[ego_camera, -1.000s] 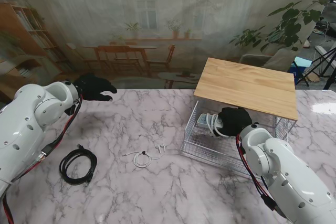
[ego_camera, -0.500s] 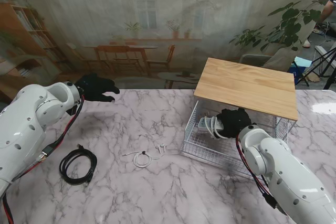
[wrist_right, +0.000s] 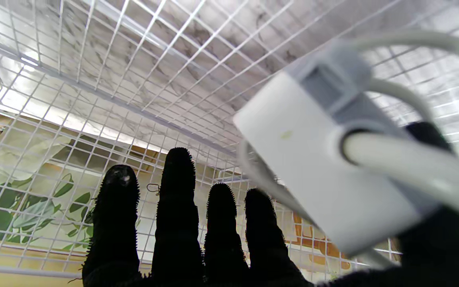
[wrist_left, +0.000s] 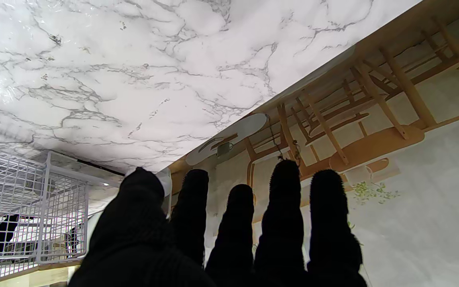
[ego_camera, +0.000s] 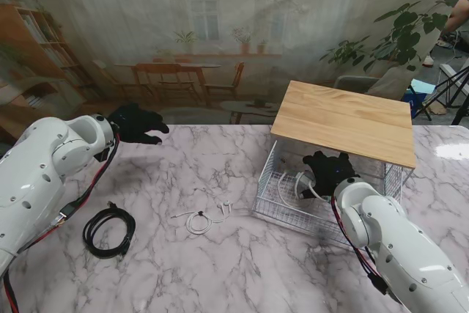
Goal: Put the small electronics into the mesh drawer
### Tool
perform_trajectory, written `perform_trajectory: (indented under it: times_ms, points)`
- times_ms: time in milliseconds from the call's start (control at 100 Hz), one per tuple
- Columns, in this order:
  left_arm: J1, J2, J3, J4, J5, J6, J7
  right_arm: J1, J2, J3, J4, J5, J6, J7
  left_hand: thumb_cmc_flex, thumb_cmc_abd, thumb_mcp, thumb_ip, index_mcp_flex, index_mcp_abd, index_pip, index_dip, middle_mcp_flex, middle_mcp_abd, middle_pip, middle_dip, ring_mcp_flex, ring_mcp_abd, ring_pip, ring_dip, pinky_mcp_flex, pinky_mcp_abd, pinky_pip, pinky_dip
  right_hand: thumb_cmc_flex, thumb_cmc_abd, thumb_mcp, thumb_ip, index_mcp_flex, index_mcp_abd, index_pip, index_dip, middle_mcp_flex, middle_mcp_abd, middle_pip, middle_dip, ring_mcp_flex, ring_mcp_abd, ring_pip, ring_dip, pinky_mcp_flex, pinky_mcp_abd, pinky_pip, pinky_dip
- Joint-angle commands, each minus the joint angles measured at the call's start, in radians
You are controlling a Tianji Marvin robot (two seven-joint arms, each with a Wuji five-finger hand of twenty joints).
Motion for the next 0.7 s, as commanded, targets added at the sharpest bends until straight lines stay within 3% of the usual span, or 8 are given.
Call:
perform_trajectory:
  times_ms: [0, 160, 240, 320, 430, 510, 610, 690]
  points:
    - [-0.004, 0.0, 0.004, -0.004, 0.003, -0.005, -0.018, -0.004, 0.003, 0.006, -0.007, 0.002, -0.01, 0.009, -0.004, 0.049, -0.01, 0.007, -0.03, 0.025, 0.001, -0.013, -0.027, 0.009, 0.005, -0.006, -0.001, -0.002, 0.004, 0.005, -0.002, -0.003, -0.006, -0.005, 0.052, -0.062, 0.183, 0.062, -0.05, 0.033, 0.031, 0.045, -0.043, 0.007, 0.028, -0.011, -0.028, -0.007, -0.06, -0.007, -0.02, 0.057, -0.014, 0.022]
    - [-0.004, 0.001, 0.005, -0.004, 0.006, -0.008, -0.019, -0.004, 0.008, 0.01, -0.014, -0.026, -0.045, 0.032, -0.003, 0.051, -0.01, 0.007, -0.031, 0.024, 0.002, -0.014, -0.026, 0.008, 0.005, -0.006, 0.002, -0.003, 0.004, 0.005, -0.001, -0.003, -0.005, -0.004, 0.063, -0.151, 0.482, 0.206, -0.101, 0.03, 0.029, 0.093, -0.044, -0.001, -0.032, -0.038, -0.04, -0.008, -0.075, -0.012, -0.036, 0.07, -0.029, 0.024]
    - [-0.004, 0.001, 0.005, -0.004, 0.008, -0.008, -0.019, -0.002, 0.01, 0.002, -0.011, -0.067, -0.038, 0.024, -0.002, 0.05, -0.01, 0.006, -0.03, 0.025, 0.003, -0.014, -0.025, 0.009, 0.005, -0.006, 0.002, -0.002, 0.005, 0.006, -0.001, -0.003, -0.004, -0.004, -0.023, -0.044, 0.065, 0.004, -0.087, 0.027, 0.007, 0.1, -0.04, 0.0, -0.048, -0.038, -0.039, -0.004, -0.078, -0.007, -0.036, 0.062, -0.026, 0.041]
    - [-0.004, 0.001, 0.006, -0.004, 0.009, -0.009, -0.021, 0.001, 0.01, -0.012, -0.002, -0.112, -0.009, -0.002, -0.001, 0.051, -0.01, 0.006, -0.031, 0.024, 0.003, -0.015, -0.025, 0.008, 0.005, -0.006, 0.002, -0.003, 0.005, 0.006, 0.0, -0.002, -0.004, -0.004, 0.008, 0.03, -0.042, -0.006, -0.07, 0.032, 0.017, 0.112, -0.043, 0.011, -0.007, -0.017, -0.029, -0.005, -0.061, 0.003, -0.028, 0.054, -0.006, 0.056]
    - [-0.003, 0.002, 0.005, -0.005, 0.011, -0.01, -0.023, 0.001, 0.009, -0.02, -0.001, -0.118, 0.022, -0.001, 0.0, 0.052, -0.01, 0.006, -0.033, 0.024, 0.003, -0.015, -0.024, 0.008, 0.006, -0.006, 0.004, -0.002, 0.005, 0.006, 0.001, -0.002, -0.003, -0.004, 0.139, -0.014, 0.539, 0.241, -0.092, 0.035, 0.024, 0.141, -0.043, 0.012, -0.013, -0.024, -0.036, -0.008, -0.054, 0.001, -0.033, 0.062, 0.001, 0.057]
    - [-0.003, 0.002, 0.005, -0.006, 0.013, -0.011, -0.024, 0.0, 0.006, -0.023, -0.004, -0.105, 0.045, 0.004, 0.0, 0.052, -0.011, 0.006, -0.033, 0.026, 0.003, -0.016, -0.023, 0.009, 0.006, -0.006, 0.005, -0.003, 0.005, 0.006, 0.0, -0.003, -0.003, -0.004, 0.086, -0.03, 0.678, 0.318, -0.098, 0.035, 0.017, 0.152, -0.043, 0.011, -0.029, -0.033, -0.044, -0.007, -0.052, 0.002, -0.042, 0.069, 0.004, 0.058]
    - [-0.004, 0.003, 0.007, -0.006, 0.014, -0.013, -0.024, -0.002, 0.004, -0.027, -0.016, -0.104, 0.08, 0.031, 0.004, 0.053, -0.01, 0.006, -0.033, 0.024, 0.004, -0.016, -0.022, 0.007, 0.007, -0.006, 0.006, -0.004, 0.006, 0.006, 0.002, -0.003, -0.002, -0.004, -0.058, 0.233, 0.08, 0.057, -0.083, 0.026, -0.018, 0.157, -0.041, 0.015, -0.06, -0.036, -0.058, 0.005, -0.052, 0.008, -0.062, 0.077, 0.01, 0.065]
    - [-0.006, 0.003, 0.009, -0.004, 0.015, -0.015, -0.023, -0.002, 0.004, -0.036, -0.026, -0.135, 0.11, 0.061, 0.005, 0.053, -0.01, 0.005, -0.032, 0.025, 0.005, -0.016, -0.022, 0.008, 0.007, -0.006, 0.006, -0.003, 0.006, 0.007, 0.002, -0.003, -0.002, -0.004, 0.072, 0.514, -0.389, 0.023, -0.046, 0.025, -0.031, 0.171, -0.041, 0.021, -0.058, -0.016, -0.056, 0.014, -0.049, 0.013, -0.059, 0.077, 0.02, 0.071]
